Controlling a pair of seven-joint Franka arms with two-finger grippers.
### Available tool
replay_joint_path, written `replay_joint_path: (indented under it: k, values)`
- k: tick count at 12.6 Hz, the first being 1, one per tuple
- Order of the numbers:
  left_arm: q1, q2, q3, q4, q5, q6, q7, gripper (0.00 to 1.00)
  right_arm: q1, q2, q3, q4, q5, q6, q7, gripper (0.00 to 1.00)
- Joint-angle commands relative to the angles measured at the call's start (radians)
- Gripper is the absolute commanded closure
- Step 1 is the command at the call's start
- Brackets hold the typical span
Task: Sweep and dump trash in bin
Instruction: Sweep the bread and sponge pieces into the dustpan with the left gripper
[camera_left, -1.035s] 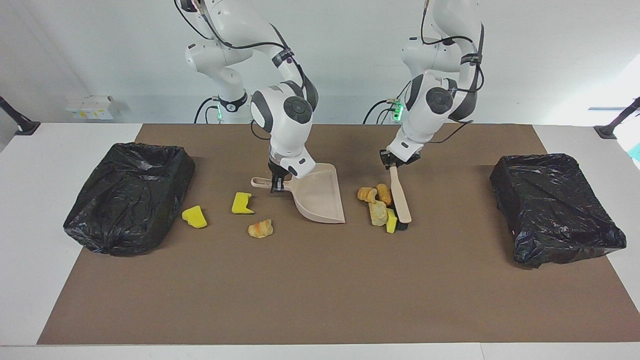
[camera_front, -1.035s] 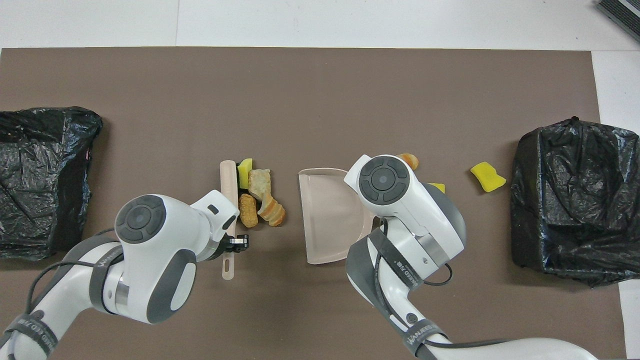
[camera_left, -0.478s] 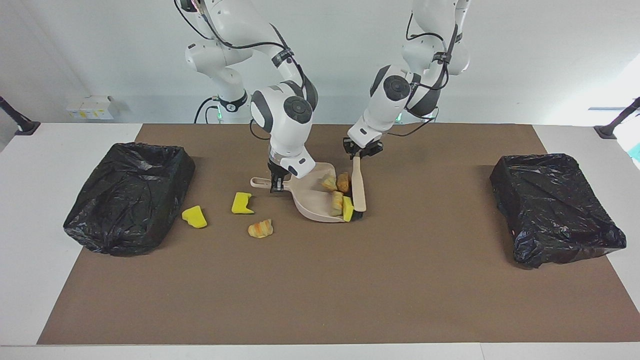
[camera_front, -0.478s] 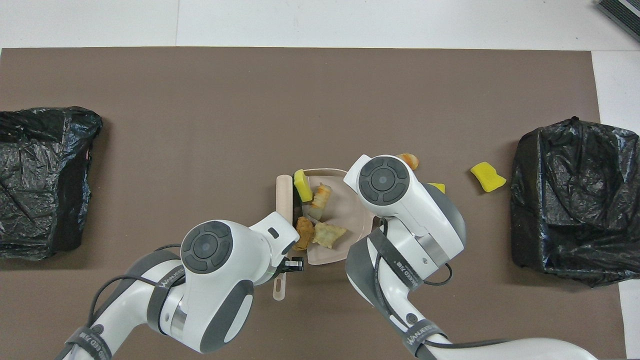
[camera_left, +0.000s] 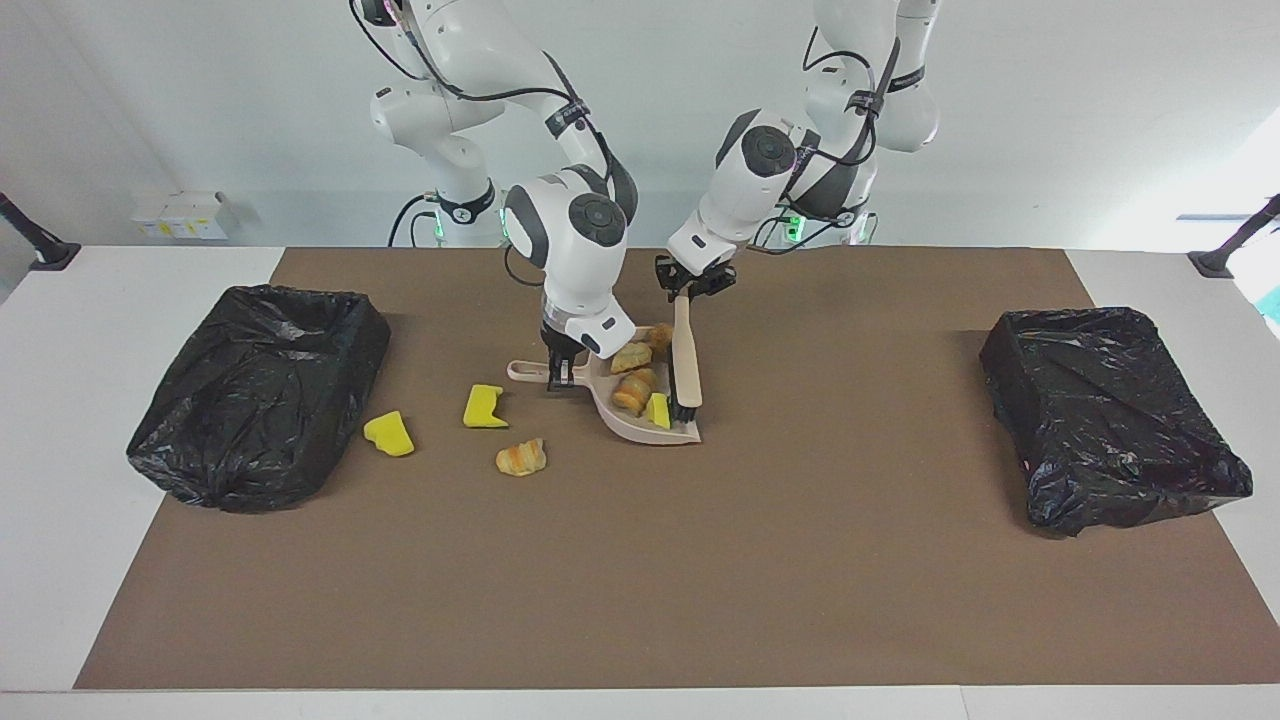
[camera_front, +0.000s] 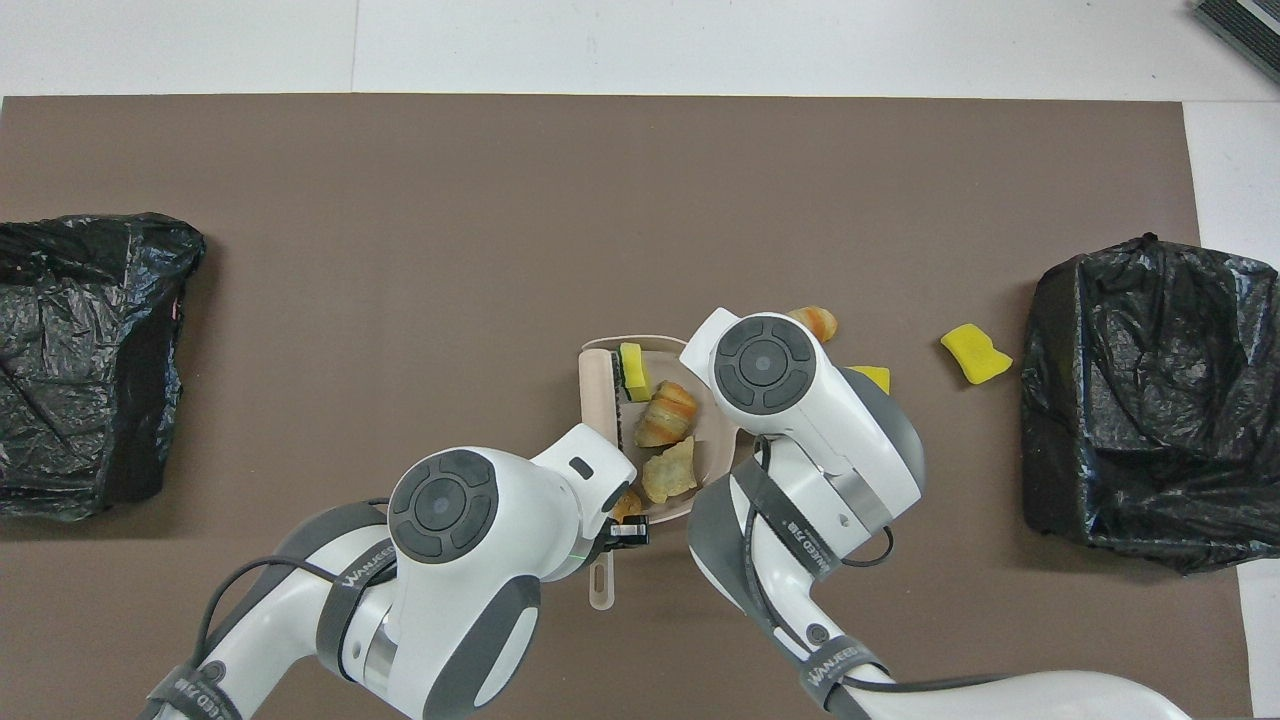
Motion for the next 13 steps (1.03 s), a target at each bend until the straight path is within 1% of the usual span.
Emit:
replay_joint_path:
  k: [1, 2, 3, 4, 5, 6, 7, 8, 9, 10, 11, 13]
  values:
    - [-0.004, -0.011, 0.016, 0.020, -0.021, -0.058, -0.099, 1.00, -0.005, 0.010, 0.006, 0.025, 0.025, 0.014, 0.000, 1.00]
    - [0.004, -0.024, 0.025, 0.020, -0.027, -0.080, -0.107, 1.00, -0.009, 0.005, 0.006, 0.032, 0.025, 0.008, 0.000, 1.00]
    - [0.036, -0.027, 0.025, 0.022, -0.027, -0.117, -0.131, 1.00, -0.014, 0.001, 0.006, 0.032, 0.025, 0.006, -0.001, 1.00]
    - [0.077, -0.033, 0.025, 0.028, -0.027, -0.180, -0.143, 1.00, -0.017, -0.004, 0.008, 0.033, 0.029, 0.002, -0.001, 1.00]
    - [0.108, -0.063, 0.025, 0.049, -0.027, -0.267, -0.145, 1.00, -0.020, -0.007, 0.006, 0.038, 0.051, -0.006, -0.009, 1.00]
    - [0.134, -0.096, 0.025, 0.062, -0.027, -0.336, -0.195, 1.00, -0.023, -0.007, 0.006, 0.047, 0.071, -0.009, -0.032, 1.00]
    - [0.133, -0.131, 0.024, 0.037, -0.026, -0.376, -0.279, 1.00, -0.032, -0.010, 0.005, 0.050, 0.077, -0.017, -0.050, 1.00]
    - [0.122, -0.165, 0.024, -0.025, -0.026, -0.363, -0.295, 1.00, -0.048, -0.022, 0.005, 0.062, 0.077, -0.052, -0.067, 1.00]
    - [0.110, -0.166, 0.016, -0.067, -0.026, -0.334, -0.300, 1.00, -0.055, -0.025, 0.005, 0.087, 0.077, -0.101, -0.093, 1.00]
    - [0.067, -0.162, 0.016, -0.099, -0.026, -0.297, -0.301, 1.00, -0.069, -0.025, 0.005, 0.116, 0.077, -0.156, -0.104, 1.00]
    - [0.052, -0.163, 0.016, -0.110, -0.026, -0.261, -0.303, 1.00, -0.081, -0.028, 0.006, 0.137, 0.080, -0.196, -0.104, 1.00]
    - [0.050, -0.165, 0.016, -0.113, -0.026, -0.262, -0.302, 1.00, -0.118, -0.047, 0.005, 0.142, 0.138, -0.210, -0.107, 1.00]
